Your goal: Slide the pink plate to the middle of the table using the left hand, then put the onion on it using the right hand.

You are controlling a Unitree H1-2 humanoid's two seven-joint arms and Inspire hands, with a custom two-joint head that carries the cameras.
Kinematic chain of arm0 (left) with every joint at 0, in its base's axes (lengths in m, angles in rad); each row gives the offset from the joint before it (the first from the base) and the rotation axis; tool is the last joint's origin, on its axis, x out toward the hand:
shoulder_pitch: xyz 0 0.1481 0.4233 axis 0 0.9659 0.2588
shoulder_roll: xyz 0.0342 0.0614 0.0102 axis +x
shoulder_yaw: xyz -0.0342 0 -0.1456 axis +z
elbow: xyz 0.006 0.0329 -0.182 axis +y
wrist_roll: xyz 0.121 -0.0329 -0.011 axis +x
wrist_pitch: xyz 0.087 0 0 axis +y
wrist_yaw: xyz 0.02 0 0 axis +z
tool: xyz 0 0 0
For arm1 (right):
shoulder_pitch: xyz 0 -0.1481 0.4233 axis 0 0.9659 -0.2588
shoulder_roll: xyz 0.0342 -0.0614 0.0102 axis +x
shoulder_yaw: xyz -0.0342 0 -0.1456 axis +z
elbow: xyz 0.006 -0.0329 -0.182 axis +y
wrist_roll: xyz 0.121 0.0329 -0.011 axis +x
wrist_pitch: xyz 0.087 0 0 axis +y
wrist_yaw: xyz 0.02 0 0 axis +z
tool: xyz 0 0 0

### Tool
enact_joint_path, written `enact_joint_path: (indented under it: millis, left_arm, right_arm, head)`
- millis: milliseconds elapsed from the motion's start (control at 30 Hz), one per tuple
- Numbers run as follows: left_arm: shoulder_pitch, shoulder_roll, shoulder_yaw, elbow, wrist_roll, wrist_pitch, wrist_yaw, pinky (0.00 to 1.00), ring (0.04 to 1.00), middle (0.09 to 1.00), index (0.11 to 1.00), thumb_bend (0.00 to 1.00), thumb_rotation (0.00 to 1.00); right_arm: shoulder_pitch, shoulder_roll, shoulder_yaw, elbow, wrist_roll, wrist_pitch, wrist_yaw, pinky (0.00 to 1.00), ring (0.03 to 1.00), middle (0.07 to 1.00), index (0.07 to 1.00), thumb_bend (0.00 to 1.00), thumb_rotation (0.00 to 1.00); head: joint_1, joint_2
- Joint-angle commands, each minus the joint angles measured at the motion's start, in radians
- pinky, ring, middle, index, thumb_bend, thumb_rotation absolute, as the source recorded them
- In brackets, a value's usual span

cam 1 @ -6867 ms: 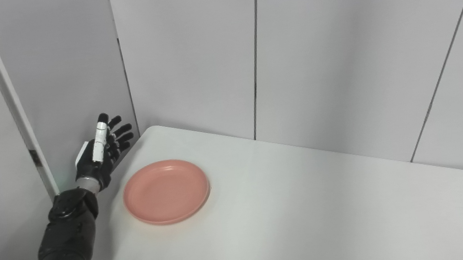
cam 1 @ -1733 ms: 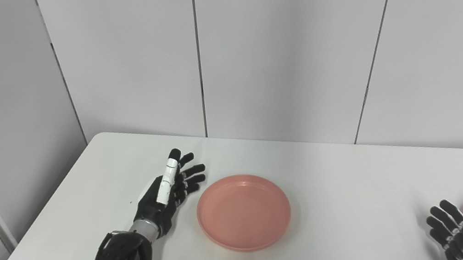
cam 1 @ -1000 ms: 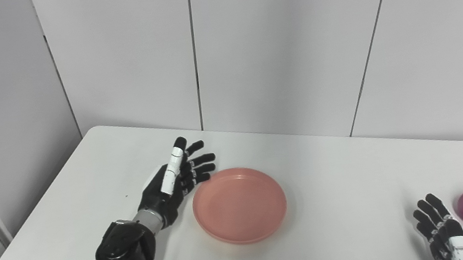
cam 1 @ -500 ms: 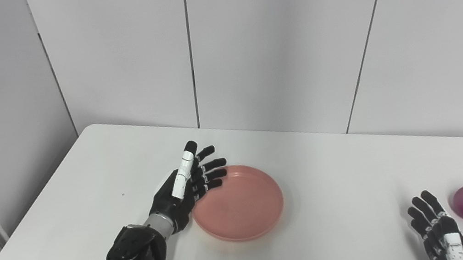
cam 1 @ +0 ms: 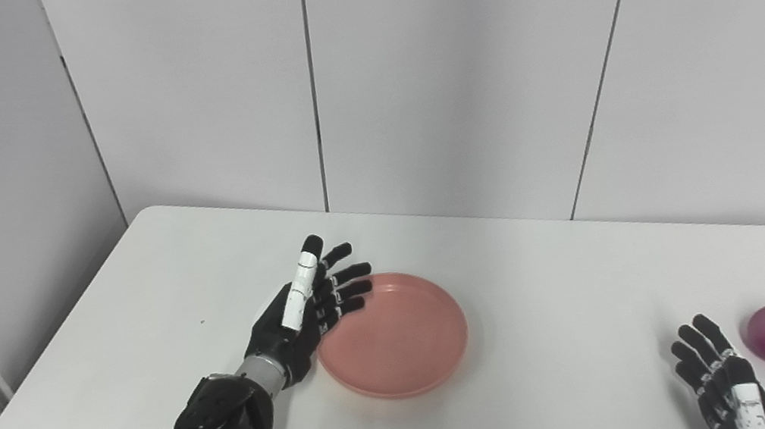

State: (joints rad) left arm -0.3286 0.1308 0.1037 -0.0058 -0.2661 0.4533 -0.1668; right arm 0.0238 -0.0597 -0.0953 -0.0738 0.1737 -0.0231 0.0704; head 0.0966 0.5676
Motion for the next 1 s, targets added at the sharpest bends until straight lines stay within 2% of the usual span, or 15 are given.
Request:
enact_joint_path:
  millis: [0, 400, 600, 733, 833, 967]
  left_arm:
    - [-0.067, 0.007, 0.019, -0.021, -0.018, -0.036, 0.005, 0.82, 0.809, 0.815, 0.872, 0.78, 0.96]
    - [-0.164, 0.013, 0.084, 0.036, -0.039, -0.061, 0.022, 0.82, 0.807, 0.808, 0.881, 0.81, 0.97]
    - [-0.202, 0.047, 0.077, 0.206, 0.011, -0.192, 0.011, 0.83, 0.801, 0.797, 0.873, 0.79, 0.96]
    - [-0.221, 0.060, 0.074, 0.322, 0.026, -0.255, 0.007, 0.84, 0.800, 0.790, 0.866, 0.81, 0.94]
    - [-0.229, 0.061, 0.076, 0.400, 0.020, -0.289, -0.001, 0.89, 0.823, 0.807, 0.879, 0.79, 0.94]
    - [-0.228, 0.059, 0.073, 0.460, 0.022, -0.314, -0.003, 0.89, 0.822, 0.804, 0.894, 0.76, 0.94]
  right_arm:
    - [0.025, 0.015, 0.008, 0.029, 0.011, 0.019, 0.002, 0.94, 0.907, 0.907, 0.927, 0.78, 0.89]
    - [0.025, 0.012, 0.011, 0.032, 0.000, 0.021, -0.004, 0.94, 0.906, 0.904, 0.924, 0.79, 0.90]
    - [0.030, 0.014, 0.011, 0.025, 0.005, 0.023, -0.003, 0.94, 0.904, 0.902, 0.920, 0.80, 0.89]
    - [0.031, 0.014, 0.012, 0.021, 0.005, 0.025, -0.003, 0.93, 0.903, 0.901, 0.919, 0.78, 0.89]
    - [0.031, 0.012, 0.012, 0.019, 0.003, 0.029, -0.004, 0.93, 0.902, 0.902, 0.921, 0.78, 0.89]
    - [0.034, 0.011, 0.013, 0.009, 0.002, 0.035, -0.004, 0.93, 0.901, 0.903, 0.923, 0.77, 0.90]
  head:
    - [0.000, 0.001]
    - [0.003, -0.003]
    - [-0.001, 0.003]
    - [-0.003, 0.007]
    - [-0.004, 0.008]
    - [-0.002, 0.013]
